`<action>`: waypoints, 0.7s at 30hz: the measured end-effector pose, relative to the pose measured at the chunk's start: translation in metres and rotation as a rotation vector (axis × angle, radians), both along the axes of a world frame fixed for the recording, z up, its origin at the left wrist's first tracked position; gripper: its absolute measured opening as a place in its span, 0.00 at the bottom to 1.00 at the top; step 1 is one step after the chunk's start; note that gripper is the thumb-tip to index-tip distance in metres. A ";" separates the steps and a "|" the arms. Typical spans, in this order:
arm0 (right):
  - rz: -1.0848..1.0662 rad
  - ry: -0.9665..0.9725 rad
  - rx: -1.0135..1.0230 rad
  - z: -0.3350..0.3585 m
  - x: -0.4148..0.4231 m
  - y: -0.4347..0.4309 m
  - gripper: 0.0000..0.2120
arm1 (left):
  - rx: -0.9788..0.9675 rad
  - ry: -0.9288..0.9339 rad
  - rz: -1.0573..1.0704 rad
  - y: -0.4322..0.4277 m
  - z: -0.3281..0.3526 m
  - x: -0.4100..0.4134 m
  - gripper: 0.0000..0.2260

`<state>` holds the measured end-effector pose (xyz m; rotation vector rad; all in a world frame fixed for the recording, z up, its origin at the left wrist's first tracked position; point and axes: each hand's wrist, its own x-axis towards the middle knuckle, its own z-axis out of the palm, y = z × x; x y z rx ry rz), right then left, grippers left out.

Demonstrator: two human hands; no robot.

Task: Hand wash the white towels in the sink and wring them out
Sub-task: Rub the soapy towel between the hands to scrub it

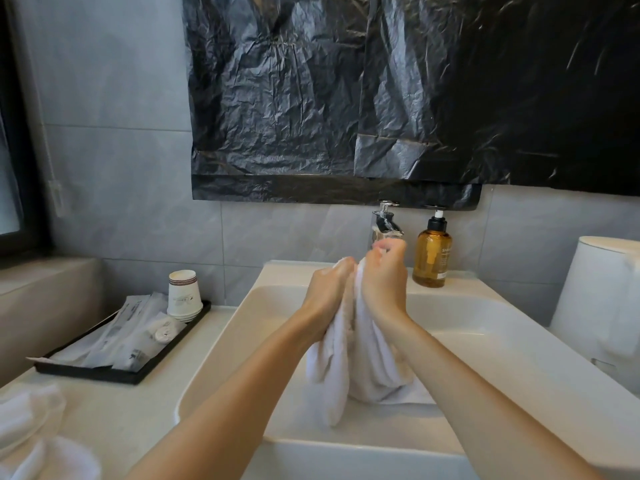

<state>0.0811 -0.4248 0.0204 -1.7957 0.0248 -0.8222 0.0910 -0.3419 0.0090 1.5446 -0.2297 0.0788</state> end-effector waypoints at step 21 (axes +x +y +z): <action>0.092 -0.013 -0.377 -0.018 -0.023 0.017 0.03 | 0.052 -0.028 0.108 0.003 0.002 0.006 0.13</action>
